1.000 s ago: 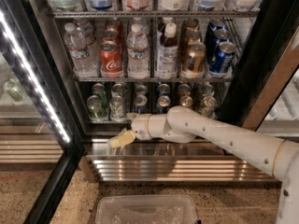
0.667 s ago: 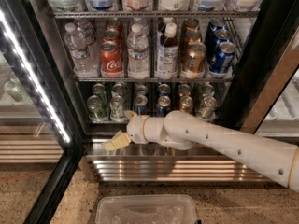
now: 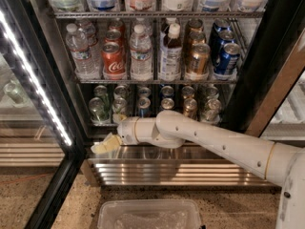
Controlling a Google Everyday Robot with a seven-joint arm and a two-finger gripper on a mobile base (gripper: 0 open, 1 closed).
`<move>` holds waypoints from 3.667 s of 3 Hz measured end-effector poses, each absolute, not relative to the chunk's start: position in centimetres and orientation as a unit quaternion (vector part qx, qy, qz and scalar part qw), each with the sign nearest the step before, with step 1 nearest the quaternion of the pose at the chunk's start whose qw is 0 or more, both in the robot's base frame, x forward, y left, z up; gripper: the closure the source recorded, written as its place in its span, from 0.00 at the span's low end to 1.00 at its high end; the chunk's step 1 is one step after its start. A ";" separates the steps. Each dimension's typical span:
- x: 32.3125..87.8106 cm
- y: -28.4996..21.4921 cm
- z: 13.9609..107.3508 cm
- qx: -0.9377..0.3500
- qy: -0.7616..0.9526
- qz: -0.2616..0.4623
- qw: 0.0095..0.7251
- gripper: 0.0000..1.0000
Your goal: Pick 7up can from bottom shelf of fridge
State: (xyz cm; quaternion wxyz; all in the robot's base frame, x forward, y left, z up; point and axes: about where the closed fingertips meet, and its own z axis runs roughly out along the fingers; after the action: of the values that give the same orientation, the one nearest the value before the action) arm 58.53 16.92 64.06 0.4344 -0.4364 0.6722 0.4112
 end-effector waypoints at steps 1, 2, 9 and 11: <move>58.1 17.6 64.8 -0.448 0.657 0.432 0.425 0.17; 58.0 17.6 64.7 -0.448 0.657 0.432 0.425 0.08; 66.9 19.5 62.3 -0.531 0.647 0.291 0.463 0.11; 68.9 19.0 62.3 -0.527 0.649 0.279 0.472 0.10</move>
Offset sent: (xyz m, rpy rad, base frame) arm -0.0034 0.0067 0.0075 0.0231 0.0077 0.0529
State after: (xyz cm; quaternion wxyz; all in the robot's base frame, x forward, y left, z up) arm 68.89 19.04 62.29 0.4723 -0.5273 0.6489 0.2788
